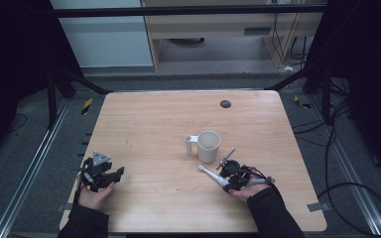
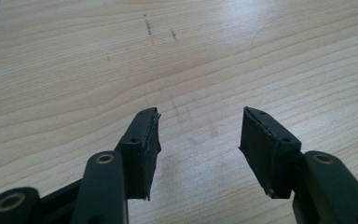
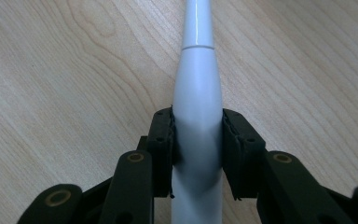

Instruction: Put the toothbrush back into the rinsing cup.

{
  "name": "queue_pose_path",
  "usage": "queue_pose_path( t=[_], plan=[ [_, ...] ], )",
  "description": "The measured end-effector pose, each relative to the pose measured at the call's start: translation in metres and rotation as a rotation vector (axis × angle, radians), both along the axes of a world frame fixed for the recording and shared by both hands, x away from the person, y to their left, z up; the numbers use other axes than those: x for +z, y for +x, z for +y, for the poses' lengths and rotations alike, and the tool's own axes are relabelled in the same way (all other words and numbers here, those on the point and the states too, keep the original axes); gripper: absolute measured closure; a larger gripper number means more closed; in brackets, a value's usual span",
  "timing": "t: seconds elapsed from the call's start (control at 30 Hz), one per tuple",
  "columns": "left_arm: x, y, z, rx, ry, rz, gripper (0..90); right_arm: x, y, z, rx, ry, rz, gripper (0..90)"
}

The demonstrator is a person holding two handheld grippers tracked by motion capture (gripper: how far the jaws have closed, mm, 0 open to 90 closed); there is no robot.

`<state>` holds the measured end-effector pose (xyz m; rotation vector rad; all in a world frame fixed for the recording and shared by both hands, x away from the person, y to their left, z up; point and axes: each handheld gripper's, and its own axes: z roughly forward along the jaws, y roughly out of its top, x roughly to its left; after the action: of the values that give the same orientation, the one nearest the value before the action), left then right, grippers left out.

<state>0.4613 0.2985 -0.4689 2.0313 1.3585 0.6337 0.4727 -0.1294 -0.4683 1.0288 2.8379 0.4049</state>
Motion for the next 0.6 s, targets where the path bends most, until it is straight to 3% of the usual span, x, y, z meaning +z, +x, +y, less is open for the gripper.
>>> queue_pose_path(
  t=[0.2, 0.47, 0.6],
  plan=[
    [0.0, 0.0, 0.0, 0.001, -0.001, -0.001, 46.0, 0.004, -0.001, -0.002, -0.005, 0.03, 0.001, 66.6],
    [0.0, 0.0, 0.0, 0.0, -0.002, -0.002, 46.0, 0.023, -0.009, -0.009, -0.02, 0.104, -0.049, 66.7],
    [0.0, 0.0, 0.0, 0.0, -0.002, -0.001, 46.0, 0.038, -0.016, -0.017, -0.03, 0.182, -0.104, 66.8]
  ],
)
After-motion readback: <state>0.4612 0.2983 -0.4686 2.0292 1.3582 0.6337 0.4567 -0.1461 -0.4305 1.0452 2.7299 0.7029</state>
